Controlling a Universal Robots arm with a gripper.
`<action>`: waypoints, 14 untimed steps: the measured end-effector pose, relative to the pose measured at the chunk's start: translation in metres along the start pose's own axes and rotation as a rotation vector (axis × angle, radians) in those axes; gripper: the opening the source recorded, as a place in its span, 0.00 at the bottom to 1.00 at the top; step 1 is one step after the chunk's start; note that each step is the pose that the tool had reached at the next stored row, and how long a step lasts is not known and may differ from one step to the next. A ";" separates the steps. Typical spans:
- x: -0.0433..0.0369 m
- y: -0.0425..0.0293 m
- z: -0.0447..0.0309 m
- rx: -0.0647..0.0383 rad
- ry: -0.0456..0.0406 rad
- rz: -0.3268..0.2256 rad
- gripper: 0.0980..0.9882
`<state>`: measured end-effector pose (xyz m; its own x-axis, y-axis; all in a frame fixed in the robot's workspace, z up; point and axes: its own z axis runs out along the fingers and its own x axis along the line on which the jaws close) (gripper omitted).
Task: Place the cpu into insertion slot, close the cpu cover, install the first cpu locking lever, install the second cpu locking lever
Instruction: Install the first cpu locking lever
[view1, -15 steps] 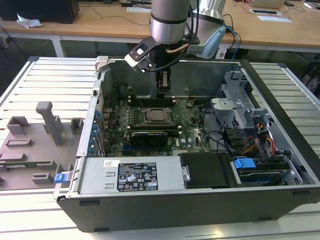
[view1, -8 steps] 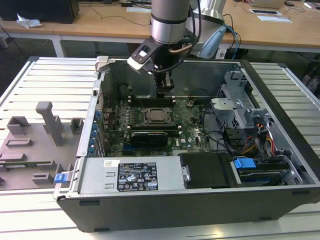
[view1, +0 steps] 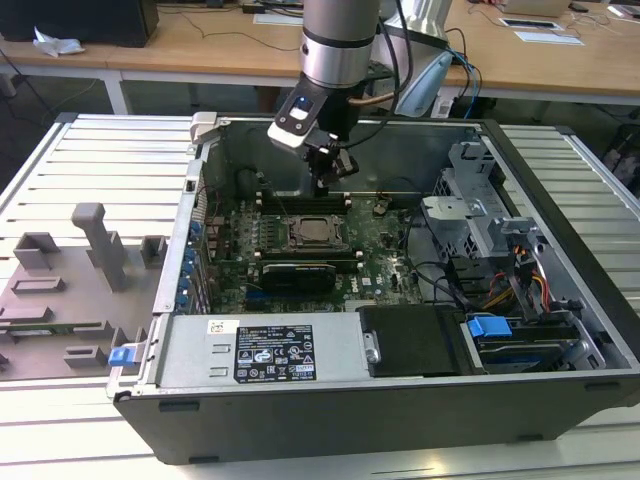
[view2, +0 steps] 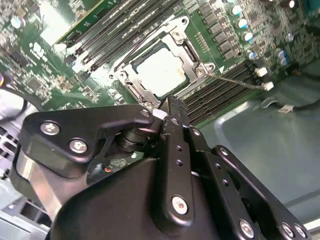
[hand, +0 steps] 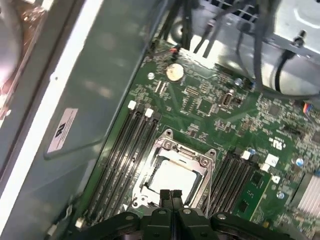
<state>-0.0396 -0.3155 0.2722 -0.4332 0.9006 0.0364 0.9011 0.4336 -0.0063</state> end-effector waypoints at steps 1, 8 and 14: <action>0.0000 0.0000 0.0000 0.001 -0.0001 -0.018 0.01; 0.0000 0.0000 0.0000 0.005 -0.0008 -0.130 0.01; 0.0000 0.0000 0.0000 0.008 -0.0014 -0.229 0.01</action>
<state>-0.0396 -0.3155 0.2722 -0.6261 0.7789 0.0364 0.7792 0.6267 -0.0062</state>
